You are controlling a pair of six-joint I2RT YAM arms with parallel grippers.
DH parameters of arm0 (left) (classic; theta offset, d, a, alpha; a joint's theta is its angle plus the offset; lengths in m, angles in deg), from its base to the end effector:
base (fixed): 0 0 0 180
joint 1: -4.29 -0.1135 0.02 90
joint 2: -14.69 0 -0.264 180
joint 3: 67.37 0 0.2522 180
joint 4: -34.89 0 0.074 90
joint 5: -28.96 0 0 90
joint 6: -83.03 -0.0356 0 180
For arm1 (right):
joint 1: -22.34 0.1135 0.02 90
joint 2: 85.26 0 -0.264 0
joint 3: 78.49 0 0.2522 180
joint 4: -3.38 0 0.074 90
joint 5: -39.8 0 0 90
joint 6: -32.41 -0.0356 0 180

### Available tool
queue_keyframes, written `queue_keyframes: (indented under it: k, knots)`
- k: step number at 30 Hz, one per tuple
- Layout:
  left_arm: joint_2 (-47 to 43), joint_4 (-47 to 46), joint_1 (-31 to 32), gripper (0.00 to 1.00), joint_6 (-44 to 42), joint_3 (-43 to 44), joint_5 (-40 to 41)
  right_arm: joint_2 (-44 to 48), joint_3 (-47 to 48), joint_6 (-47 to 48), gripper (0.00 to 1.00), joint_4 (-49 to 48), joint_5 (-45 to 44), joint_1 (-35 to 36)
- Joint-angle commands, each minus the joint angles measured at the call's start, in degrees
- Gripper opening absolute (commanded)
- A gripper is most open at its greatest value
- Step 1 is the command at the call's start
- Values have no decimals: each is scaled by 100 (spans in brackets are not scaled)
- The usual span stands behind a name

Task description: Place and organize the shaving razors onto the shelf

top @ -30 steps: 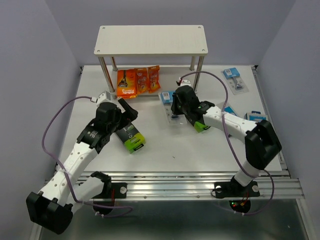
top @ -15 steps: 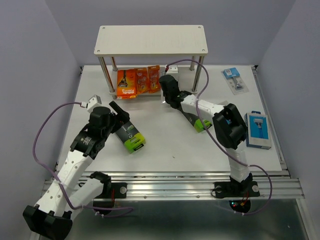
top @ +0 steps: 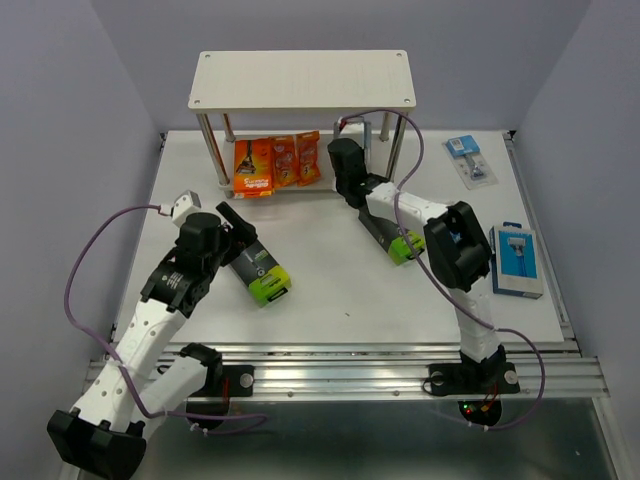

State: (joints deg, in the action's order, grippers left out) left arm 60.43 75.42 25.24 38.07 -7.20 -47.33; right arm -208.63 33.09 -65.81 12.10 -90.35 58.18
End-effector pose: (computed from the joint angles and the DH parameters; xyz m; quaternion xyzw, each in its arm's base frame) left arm 0.1688 -0.0556 0.3176 -0.2376 0.8107 -0.2012 0.4958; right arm 0.4244 0.2782 0.2470 0.0057 0.7962 -0.0607 0.6020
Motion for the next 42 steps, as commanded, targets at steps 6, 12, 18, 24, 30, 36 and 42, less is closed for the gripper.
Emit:
queue_keyframes:
  k: [6,12,18,24,30,36,42]
  knots:
    - [58,-242,-56,99,49,-53,114,-407,518,313,7,-1368,-152,-15]
    - [15,-216,-65,99,137,-106,114,-697,826,313,9,-1377,-134,-15]
    - [-109,-189,-74,99,234,-203,114,-811,905,296,13,-1377,-126,-15]
    - [-170,-171,-82,99,278,-247,88,-855,914,138,16,-1377,-3,-15]
    - [-258,-101,-82,99,322,-256,87,-961,1019,50,19,-1316,112,-15]
    - [-355,-40,-91,99,374,-291,123,-1066,1125,-73,23,-1237,15,-15]
    - [-372,-31,-82,99,374,-308,123,-1154,1274,-152,26,-1114,15,-68]
